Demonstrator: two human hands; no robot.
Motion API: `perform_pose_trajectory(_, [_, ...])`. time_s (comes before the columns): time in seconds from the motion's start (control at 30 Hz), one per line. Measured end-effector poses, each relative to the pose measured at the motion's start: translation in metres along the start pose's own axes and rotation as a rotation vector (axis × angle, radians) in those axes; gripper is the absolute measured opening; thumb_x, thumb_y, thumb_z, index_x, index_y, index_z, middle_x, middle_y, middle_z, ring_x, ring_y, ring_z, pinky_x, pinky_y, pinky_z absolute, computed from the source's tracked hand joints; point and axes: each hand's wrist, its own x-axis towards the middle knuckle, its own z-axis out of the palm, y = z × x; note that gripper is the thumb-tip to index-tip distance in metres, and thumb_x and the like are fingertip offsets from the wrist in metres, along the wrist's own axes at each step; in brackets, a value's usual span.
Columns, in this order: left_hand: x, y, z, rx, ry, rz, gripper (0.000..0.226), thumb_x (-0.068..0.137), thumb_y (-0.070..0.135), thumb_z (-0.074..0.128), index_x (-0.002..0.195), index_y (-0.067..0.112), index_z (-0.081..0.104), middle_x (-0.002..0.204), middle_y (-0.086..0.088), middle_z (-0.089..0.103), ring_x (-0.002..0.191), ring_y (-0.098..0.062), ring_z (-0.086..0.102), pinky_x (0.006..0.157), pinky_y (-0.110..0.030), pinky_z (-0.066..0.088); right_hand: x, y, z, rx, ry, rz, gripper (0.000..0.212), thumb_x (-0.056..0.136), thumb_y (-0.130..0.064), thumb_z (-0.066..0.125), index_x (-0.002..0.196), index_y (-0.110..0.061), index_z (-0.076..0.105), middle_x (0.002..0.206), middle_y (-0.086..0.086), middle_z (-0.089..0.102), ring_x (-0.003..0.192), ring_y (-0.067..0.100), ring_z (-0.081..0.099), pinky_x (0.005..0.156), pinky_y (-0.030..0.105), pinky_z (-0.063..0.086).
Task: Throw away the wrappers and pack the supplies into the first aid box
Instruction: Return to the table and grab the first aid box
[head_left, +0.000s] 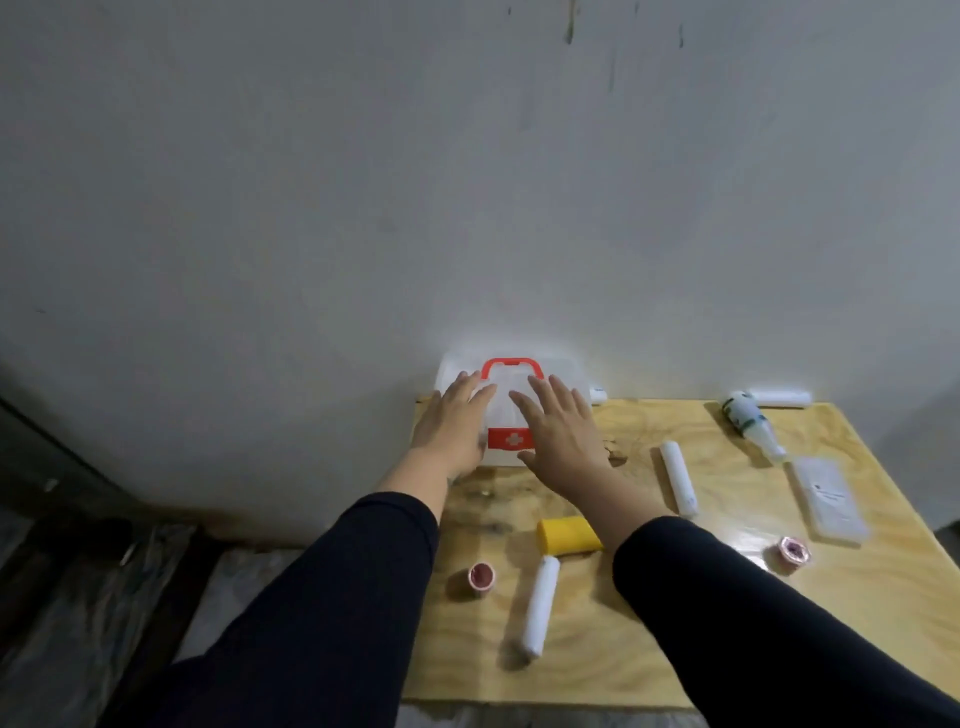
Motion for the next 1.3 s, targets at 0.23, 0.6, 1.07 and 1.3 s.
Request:
perform_pose_trajectory(0.23, [0.010, -0.014, 0.017, 0.097, 0.128, 0.023, 0.073, 0.096, 0.015, 0.059, 0.154, 0.032, 0.018, 0.164, 0.005, 0.015, 0.152, -0.018, 0.013, 0.119, -0.033, 0.022, 0.012, -0.010, 0.023, -0.136, 0.040, 0.034, 0.072, 0.086, -0.032, 0.063, 0.145, -0.012, 0.026, 0.151, 0.011, 0.032, 0.141, 0.043, 0.024, 0.115, 0.054, 0.024])
perform_pose_trajectory(0.6, [0.007, -0.013, 0.003, 0.119, 0.085, 0.081, 0.074, 0.095, 0.015, 0.060, 0.155, 0.029, 0.020, 0.164, 0.004, 0.015, 0.152, -0.015, 0.014, 0.117, -0.031, 0.028, -0.004, -0.005, 0.010, -0.125, 0.024, -0.040, 0.071, 0.084, -0.035, 0.056, 0.147, -0.015, 0.029, 0.155, 0.012, 0.030, 0.144, 0.041, 0.022, 0.113, 0.062, 0.020])
perform_pose_trajectory(1.07, [-0.006, -0.006, -0.009, 0.185, 0.065, 0.094, 0.077, 0.094, 0.020, 0.061, 0.156, 0.026, 0.016, 0.165, 0.002, 0.013, 0.152, -0.018, 0.013, 0.115, -0.034, 0.032, -0.008, 0.003, -0.012, -0.003, 0.104, -0.119, 0.041, 0.095, -0.026, 0.048, 0.136, -0.025, 0.048, 0.145, 0.001, 0.048, 0.139, 0.032, 0.037, 0.105, 0.054, 0.034])
perform_pose_trajectory(1.3, [0.013, -0.007, -0.051, 0.168, 0.115, 0.131, 0.064, 0.098, 0.031, 0.054, 0.154, 0.029, 0.023, 0.162, 0.006, 0.025, 0.149, -0.014, 0.023, 0.113, -0.038, 0.036, -0.005, 0.014, -0.034, -0.040, 0.405, -0.129, 0.041, 0.072, -0.037, 0.072, 0.109, -0.022, 0.063, 0.104, 0.003, 0.065, 0.094, 0.027, 0.062, 0.077, 0.038, 0.051])
